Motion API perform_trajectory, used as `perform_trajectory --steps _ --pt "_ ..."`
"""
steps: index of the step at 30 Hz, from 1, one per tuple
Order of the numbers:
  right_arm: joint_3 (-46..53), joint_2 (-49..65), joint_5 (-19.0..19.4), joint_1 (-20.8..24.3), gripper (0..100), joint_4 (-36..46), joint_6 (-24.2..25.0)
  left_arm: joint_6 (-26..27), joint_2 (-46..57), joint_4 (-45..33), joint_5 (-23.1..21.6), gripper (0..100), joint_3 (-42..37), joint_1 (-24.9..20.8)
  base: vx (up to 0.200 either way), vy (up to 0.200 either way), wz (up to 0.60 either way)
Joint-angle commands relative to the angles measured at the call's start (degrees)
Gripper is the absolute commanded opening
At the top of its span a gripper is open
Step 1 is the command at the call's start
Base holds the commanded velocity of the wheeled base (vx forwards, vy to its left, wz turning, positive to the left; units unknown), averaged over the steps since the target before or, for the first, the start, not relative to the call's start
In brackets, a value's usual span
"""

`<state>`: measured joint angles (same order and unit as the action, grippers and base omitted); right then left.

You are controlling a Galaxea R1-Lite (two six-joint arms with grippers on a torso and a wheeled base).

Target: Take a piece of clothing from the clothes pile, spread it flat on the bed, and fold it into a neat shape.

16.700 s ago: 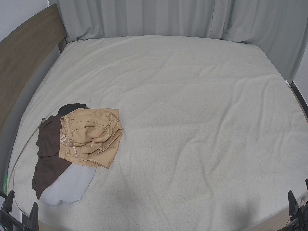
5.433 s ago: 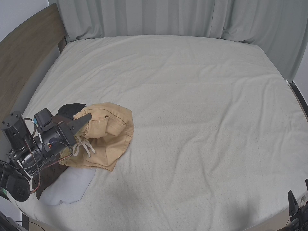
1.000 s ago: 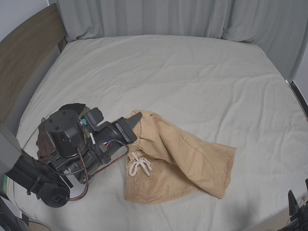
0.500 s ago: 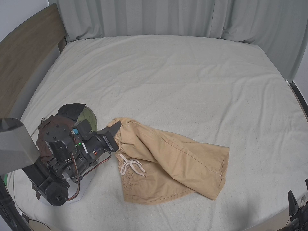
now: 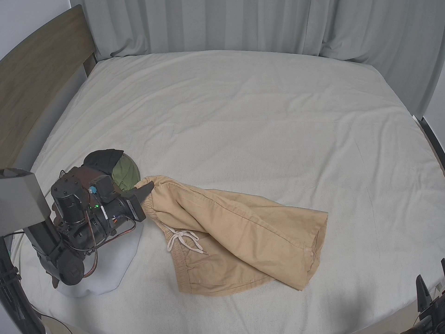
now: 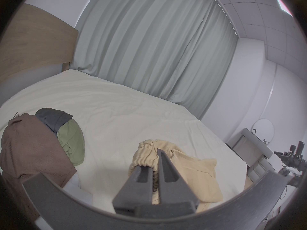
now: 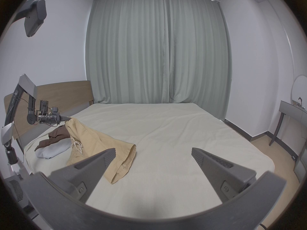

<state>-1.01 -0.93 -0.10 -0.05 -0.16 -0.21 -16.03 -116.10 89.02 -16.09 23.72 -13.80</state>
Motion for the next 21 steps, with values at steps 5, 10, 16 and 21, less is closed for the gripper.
perform_trajectory --steps 5,10,16,21 --pt "1.01 0.22 0.1 -0.04 100 -0.02 -0.14 0.65 -0.18 0.19 -1.84 0 -1.05 1.14 0.0 0.0 0.0" --pt "1.01 0.22 0.1 -0.04 100 -0.02 -0.14 0.47 -0.53 0.19 -1.93 0 -1.93 2.29 0.0 0.0 0.0" --pt "1.01 0.22 0.27 -0.04 100 -0.02 -0.14 0.74 -1.32 0.11 -2.63 0 -2.37 2.2 0.0 0.0 0.0" --pt "1.01 0.22 0.45 -0.21 100 -0.02 -0.23 0.74 -2.02 0.11 -2.63 0 -1.75 2.02 0.0 0.0 0.0"
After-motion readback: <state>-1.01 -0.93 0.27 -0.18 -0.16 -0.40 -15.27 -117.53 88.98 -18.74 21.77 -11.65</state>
